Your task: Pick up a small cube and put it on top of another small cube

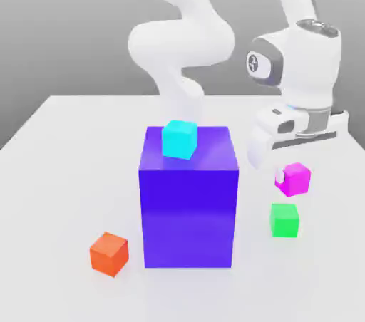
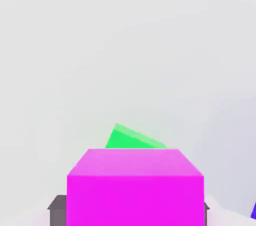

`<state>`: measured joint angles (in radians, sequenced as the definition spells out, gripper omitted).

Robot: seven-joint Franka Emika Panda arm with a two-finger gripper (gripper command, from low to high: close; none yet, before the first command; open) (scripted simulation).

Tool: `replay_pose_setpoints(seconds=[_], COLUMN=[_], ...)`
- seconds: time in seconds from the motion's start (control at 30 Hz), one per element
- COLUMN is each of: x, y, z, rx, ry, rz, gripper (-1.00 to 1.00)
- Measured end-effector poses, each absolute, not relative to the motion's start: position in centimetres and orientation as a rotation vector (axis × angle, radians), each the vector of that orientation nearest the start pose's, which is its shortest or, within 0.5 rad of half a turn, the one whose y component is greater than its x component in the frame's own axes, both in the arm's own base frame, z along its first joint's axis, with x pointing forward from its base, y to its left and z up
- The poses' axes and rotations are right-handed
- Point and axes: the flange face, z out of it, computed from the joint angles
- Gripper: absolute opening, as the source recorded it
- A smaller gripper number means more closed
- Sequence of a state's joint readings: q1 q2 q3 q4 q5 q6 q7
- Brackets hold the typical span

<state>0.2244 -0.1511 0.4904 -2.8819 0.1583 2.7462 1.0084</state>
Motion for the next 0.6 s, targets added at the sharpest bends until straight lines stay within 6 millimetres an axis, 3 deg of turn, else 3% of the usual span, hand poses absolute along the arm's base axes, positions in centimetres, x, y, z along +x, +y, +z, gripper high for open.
replay_pose_setpoints(seconds=[0.27, 0.3, 0.5, 0.6], x=[27.3, 27.1, 27.1, 27.2], y=[21.6, 21.6, 21.7, 21.9], z=[18.2, 17.8, 17.6, 18.8], rx=[-3.065, -3.065, -3.065, -3.07], ry=[0.697, 0.693, 0.69, 0.684], rz=[-0.008, -0.005, -0.002, -0.011], gripper=[-1.0, 1.0, 1.0, 1.0])
